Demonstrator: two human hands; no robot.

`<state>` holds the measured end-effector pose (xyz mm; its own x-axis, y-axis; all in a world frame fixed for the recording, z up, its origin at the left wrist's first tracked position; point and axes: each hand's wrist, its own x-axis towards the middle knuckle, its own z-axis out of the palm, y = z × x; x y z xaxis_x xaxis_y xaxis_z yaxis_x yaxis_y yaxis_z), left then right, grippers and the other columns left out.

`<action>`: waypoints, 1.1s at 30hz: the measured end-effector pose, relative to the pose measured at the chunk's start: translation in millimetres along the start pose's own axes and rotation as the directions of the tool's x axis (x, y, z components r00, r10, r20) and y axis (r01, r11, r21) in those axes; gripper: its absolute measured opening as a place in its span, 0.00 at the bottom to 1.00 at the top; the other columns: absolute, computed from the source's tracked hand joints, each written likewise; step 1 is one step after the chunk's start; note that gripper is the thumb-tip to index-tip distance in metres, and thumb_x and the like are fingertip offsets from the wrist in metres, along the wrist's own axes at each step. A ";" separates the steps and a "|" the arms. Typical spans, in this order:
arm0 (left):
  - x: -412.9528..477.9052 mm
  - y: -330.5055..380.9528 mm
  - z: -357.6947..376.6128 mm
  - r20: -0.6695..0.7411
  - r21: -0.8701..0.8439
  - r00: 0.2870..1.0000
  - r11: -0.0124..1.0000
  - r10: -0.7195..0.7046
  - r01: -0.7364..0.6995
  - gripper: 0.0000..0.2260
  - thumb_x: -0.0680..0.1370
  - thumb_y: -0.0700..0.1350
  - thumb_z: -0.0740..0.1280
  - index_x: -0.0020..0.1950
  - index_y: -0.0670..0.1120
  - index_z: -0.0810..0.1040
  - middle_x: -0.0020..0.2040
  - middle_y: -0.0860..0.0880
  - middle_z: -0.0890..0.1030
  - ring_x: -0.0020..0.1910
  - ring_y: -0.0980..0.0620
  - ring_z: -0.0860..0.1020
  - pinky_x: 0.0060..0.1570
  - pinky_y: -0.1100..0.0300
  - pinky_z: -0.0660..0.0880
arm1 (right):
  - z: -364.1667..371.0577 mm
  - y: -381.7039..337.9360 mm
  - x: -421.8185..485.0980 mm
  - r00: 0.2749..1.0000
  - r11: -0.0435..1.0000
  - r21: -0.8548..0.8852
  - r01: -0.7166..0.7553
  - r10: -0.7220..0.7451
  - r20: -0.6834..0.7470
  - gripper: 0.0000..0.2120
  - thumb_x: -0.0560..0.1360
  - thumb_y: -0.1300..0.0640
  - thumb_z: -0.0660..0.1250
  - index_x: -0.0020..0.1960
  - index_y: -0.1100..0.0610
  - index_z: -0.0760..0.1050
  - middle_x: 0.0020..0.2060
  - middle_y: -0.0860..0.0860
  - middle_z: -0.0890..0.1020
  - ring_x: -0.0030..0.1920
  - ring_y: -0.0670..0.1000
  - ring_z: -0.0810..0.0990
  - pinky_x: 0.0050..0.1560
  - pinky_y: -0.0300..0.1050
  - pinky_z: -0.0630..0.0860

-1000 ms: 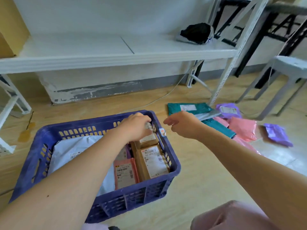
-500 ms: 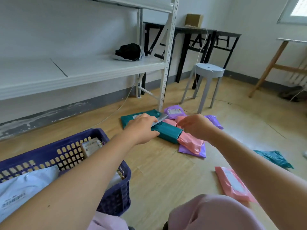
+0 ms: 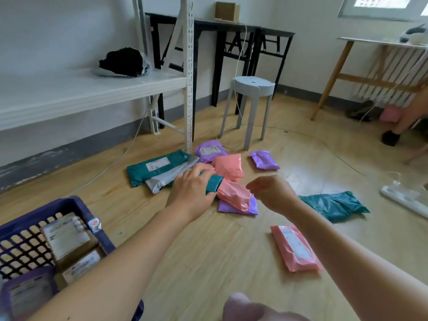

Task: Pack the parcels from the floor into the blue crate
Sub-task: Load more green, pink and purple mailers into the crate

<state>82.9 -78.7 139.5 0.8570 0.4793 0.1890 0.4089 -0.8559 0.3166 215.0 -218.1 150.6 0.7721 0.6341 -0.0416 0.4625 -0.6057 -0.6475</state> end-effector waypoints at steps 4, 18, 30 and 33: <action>32.9 -10.4 38.1 0.067 0.014 0.997 0.999 -0.035 0.034 0.25 0.77 0.51 0.62 0.73 0.52 0.61 0.72 0.52 0.63 0.70 0.51 0.63 0.68 0.56 0.59 | 20.8 23.6 40.5 0.999 0.999 -0.022 -0.032 0.032 0.021 0.17 0.73 0.68 0.58 0.52 0.57 0.82 0.52 0.54 0.83 0.53 0.54 0.80 0.55 0.41 0.74; 152.9 -101.0 159.7 0.263 -0.079 0.944 0.971 -0.199 0.226 0.25 0.77 0.47 0.63 0.73 0.50 0.61 0.72 0.48 0.62 0.68 0.47 0.65 0.66 0.53 0.65 | 150.3 85.5 213.8 0.969 0.987 -0.029 -0.159 0.162 0.187 0.14 0.76 0.61 0.61 0.57 0.53 0.80 0.56 0.53 0.81 0.58 0.54 0.78 0.54 0.40 0.71; 188.1 -170.9 243.9 0.373 -0.083 0.885 0.941 -0.277 0.329 0.25 0.77 0.47 0.63 0.73 0.50 0.61 0.71 0.48 0.62 0.69 0.48 0.64 0.62 0.53 0.67 | 270.8 118.0 297.8 0.849 0.899 0.070 -0.432 0.380 0.366 0.14 0.75 0.65 0.59 0.57 0.63 0.78 0.45 0.58 0.79 0.45 0.58 0.79 0.53 0.55 0.79; 186.4 -180.2 255.3 0.387 -0.094 0.877 0.934 -0.284 0.344 0.24 0.77 0.47 0.63 0.73 0.50 0.61 0.71 0.48 0.63 0.69 0.48 0.63 0.63 0.53 0.67 | 287.9 120.5 300.4 0.823 0.906 -0.010 -0.424 0.390 0.413 0.11 0.74 0.67 0.59 0.52 0.64 0.78 0.32 0.53 0.72 0.37 0.55 0.76 0.34 0.45 0.76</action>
<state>249.1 115.3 -119.6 0.7570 0.5886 -0.2837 0.6474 -0.6164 0.4483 377.3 37.8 -158.9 0.6358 0.4844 -0.6009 0.0960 -0.8222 -0.5611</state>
